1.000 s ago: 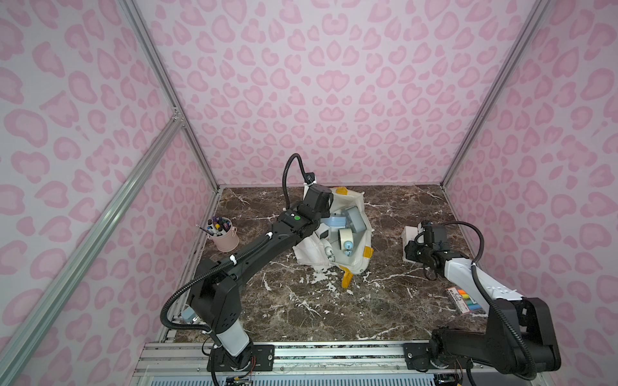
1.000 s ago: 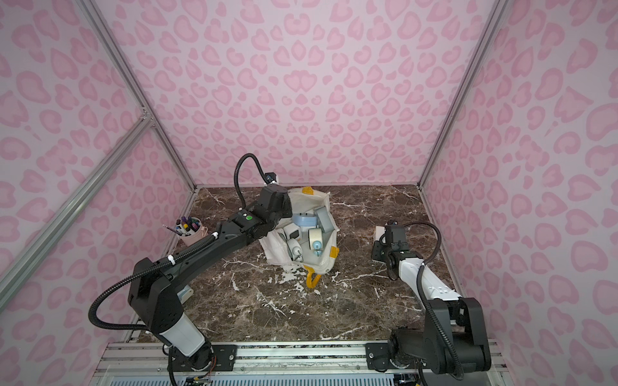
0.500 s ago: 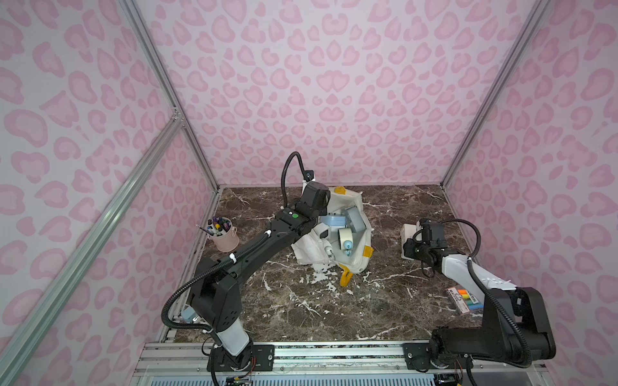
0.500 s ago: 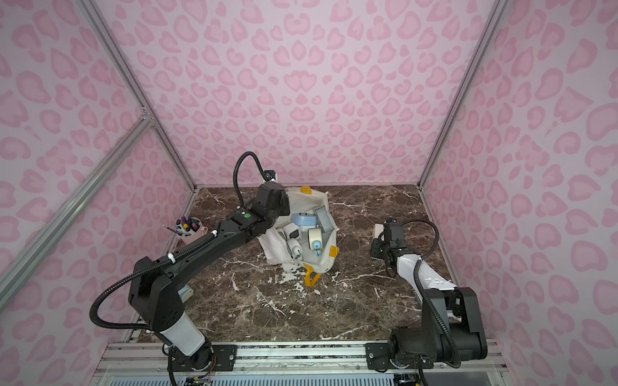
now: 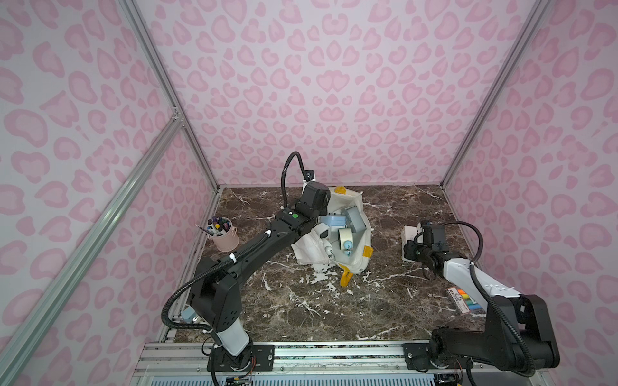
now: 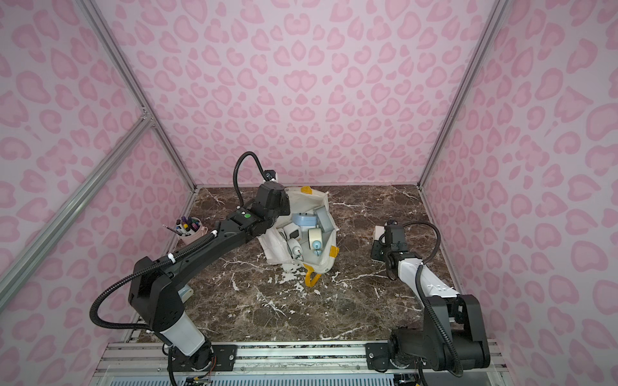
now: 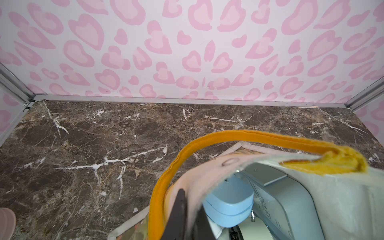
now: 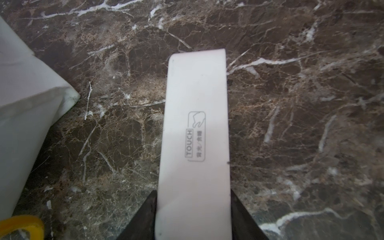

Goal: Take the alarm clock out of the canvas bag
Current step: Place the alarm at the center of the board.

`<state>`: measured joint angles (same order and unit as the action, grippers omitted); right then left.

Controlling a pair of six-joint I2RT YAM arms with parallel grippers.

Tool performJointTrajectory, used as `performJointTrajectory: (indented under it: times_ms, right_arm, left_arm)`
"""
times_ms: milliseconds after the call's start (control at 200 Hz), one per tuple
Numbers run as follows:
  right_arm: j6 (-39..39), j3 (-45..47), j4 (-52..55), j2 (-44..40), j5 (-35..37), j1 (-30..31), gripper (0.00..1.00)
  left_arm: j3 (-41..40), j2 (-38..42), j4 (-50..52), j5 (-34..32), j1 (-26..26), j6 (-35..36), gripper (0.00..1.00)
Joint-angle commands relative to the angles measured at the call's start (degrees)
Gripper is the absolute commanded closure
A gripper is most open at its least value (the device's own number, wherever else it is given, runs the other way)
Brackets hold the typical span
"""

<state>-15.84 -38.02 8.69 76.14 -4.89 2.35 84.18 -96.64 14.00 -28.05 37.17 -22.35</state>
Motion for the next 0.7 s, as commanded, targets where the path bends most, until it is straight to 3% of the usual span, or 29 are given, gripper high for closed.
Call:
performJointTrajectory:
  times_ms: [0,345,695]
  right_arm:
    - [1.6,-0.3,0.2,0.5,1.1,-0.1,0.46]
    - [-0.5,-0.1,0.4,-3.2,0.7,-0.1,0.33]
    - [-3.1,-1.6,1.4,-10.7,-2.9,3.3,0.32]
  left_arm:
    - [-0.3,0.3,-3.4,-0.9,0.0,-0.2,0.97]
    - [-0.3,0.3,-3.4,-0.9,-0.1,-0.2,0.97]
    - [-0.6,0.7,-4.0,-1.2,0.0,0.5,0.97]
